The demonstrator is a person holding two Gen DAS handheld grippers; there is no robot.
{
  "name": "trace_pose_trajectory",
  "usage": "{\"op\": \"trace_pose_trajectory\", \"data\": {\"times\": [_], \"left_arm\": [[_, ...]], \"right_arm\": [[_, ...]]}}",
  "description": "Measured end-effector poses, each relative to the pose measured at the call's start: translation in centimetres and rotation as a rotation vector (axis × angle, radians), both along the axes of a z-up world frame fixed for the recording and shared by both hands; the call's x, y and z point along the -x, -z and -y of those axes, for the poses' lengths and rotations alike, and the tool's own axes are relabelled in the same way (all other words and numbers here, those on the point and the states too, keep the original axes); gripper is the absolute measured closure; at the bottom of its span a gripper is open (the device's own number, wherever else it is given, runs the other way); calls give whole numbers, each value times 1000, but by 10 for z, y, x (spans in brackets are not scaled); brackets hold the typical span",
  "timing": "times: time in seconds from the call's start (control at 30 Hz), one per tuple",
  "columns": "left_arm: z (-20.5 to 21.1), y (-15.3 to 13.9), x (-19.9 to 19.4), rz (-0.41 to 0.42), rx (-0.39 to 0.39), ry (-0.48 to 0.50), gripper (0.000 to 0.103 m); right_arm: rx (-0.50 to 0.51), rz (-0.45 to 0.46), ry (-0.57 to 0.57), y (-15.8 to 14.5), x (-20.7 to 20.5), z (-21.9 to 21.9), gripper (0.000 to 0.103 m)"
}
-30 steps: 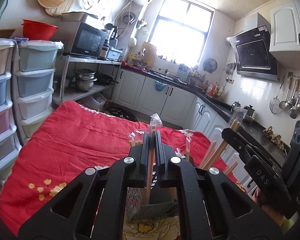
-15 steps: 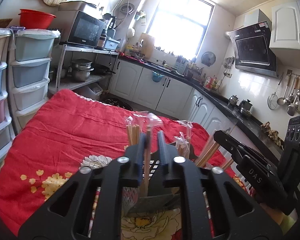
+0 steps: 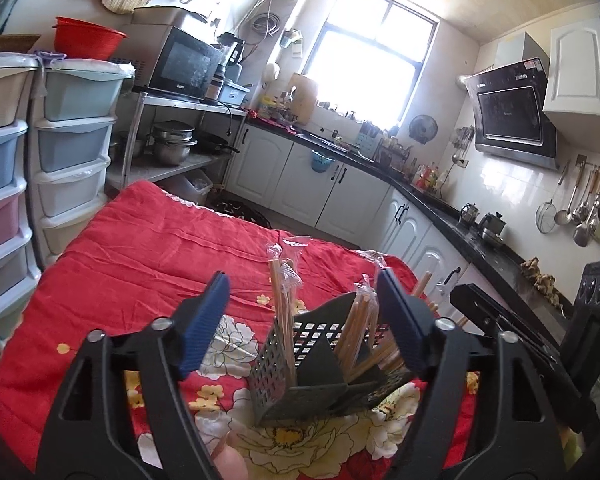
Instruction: Organize utensils
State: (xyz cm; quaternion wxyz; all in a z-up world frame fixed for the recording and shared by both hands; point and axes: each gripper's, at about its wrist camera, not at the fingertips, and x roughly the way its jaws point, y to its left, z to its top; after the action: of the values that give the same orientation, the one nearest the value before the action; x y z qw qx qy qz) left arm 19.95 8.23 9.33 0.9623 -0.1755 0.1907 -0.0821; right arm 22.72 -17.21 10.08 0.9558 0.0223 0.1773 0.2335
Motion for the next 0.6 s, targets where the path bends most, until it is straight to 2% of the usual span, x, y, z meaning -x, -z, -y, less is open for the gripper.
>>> {"op": "trace_pose_trajectory", "data": {"times": [0.2, 0.4, 0.6], "left_arm": [[4, -4, 14, 9, -10, 11, 11], [7, -1, 31, 9, -21, 22, 11], [13, 13, 46, -38, -38, 45, 11]], "right_arm": [[7, -2, 1, -4, 17, 9, 52], [3, -7, 3, -5, 37, 22, 42], [18, -10, 2, -1, 61, 32, 33]]}}
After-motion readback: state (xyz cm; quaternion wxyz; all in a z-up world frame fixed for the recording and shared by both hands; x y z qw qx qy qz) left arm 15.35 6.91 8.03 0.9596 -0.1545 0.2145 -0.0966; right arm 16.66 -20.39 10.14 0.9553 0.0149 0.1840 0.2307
